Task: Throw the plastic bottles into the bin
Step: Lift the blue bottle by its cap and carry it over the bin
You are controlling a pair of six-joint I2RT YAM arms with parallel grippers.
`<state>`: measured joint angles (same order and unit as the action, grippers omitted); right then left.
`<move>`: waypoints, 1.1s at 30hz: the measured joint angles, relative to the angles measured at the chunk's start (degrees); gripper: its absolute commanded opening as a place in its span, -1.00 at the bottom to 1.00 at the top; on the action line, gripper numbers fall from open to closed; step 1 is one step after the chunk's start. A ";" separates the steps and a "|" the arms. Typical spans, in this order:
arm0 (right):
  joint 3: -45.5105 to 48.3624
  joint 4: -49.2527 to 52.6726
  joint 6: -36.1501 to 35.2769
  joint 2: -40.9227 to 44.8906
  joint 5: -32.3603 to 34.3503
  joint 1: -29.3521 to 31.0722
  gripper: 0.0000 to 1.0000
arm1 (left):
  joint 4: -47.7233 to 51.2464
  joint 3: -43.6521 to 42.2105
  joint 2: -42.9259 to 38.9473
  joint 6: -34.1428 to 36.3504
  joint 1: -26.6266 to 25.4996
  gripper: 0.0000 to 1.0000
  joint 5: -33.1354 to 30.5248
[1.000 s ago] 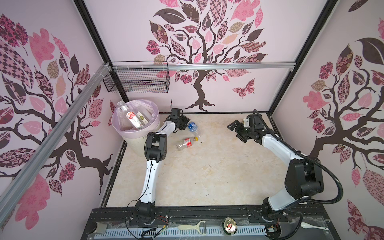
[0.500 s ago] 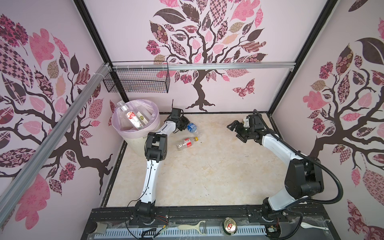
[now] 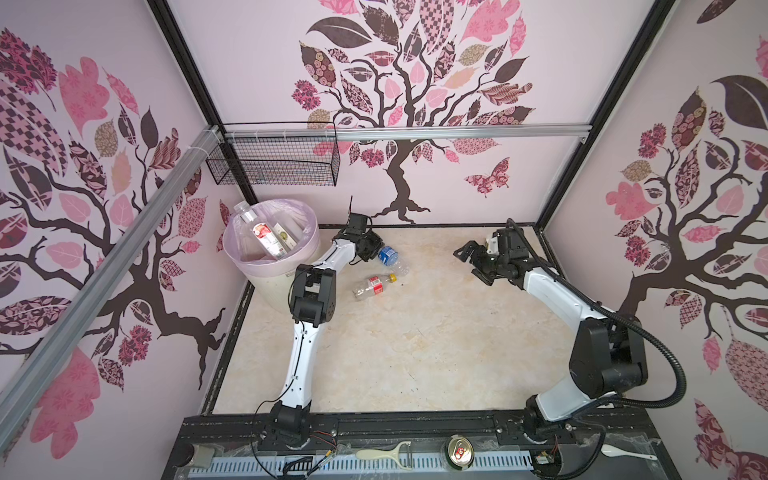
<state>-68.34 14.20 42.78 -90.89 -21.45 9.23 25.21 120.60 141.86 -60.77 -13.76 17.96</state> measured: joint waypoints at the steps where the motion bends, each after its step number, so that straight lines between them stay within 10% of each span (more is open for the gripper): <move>1: -0.37 0.42 -0.13 0.00 -0.11 0.00 0.99 | 0.52 -0.24 -1.36 0.04 -0.22 -0.55 -0.09; 15: -8.33 6.03 -2.62 2.93 -3.48 0.17 0.99 | 11.04 -2.16 -31.10 9.25 1.29 -0.59 -6.86; 23: -6.82 8.15 -2.67 5.73 -3.54 5.07 1.00 | 17.62 -1.77 -50.29 17.42 13.35 -0.59 -15.58; 33: -6.71 11.37 -2.69 5.73 -2.78 14.78 0.99 | 15.58 13.03 -54.58 25.83 18.64 -0.53 -29.09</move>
<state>-75.05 25.56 40.10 -85.17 -24.23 24.01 40.80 133.62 87.29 -34.94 4.89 -11.14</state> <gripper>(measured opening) 0.997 0.335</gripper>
